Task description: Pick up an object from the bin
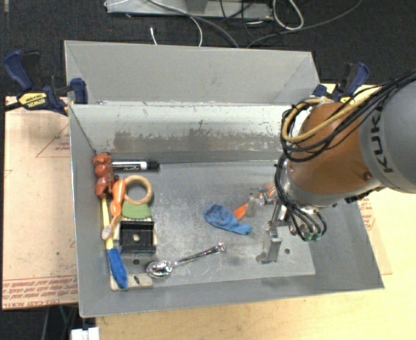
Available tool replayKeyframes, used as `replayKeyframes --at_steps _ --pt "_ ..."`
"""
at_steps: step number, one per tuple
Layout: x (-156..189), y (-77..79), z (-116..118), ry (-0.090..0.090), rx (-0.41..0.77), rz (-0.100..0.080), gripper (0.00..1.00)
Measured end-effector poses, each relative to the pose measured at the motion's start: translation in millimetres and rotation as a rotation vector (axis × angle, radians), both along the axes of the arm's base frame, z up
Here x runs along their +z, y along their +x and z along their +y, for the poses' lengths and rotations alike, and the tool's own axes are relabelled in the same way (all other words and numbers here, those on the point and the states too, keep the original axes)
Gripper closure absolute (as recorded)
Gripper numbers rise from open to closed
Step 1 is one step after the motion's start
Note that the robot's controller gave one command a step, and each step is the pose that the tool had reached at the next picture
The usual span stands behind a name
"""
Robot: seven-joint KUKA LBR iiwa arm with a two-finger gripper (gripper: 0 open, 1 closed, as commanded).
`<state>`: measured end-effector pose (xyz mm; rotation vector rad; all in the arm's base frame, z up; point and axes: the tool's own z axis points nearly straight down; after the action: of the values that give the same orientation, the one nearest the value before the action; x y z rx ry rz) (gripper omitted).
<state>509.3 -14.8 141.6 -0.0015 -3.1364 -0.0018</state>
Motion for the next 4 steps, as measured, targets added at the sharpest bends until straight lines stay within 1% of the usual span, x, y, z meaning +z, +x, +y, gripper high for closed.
replayKeyframes --at_steps 1,2,3,4 --pt "2 1.7 0 0.0 0.001 -0.005 0.0" --pt "-76 37.5 32 0.002 -0.04 -0.004 0.0" --pt "-4 36.3 49 0.001 -0.076 -0.024 0.0" --pt "-44 49.1 30 0.0 -0.106 0.002 0.0"
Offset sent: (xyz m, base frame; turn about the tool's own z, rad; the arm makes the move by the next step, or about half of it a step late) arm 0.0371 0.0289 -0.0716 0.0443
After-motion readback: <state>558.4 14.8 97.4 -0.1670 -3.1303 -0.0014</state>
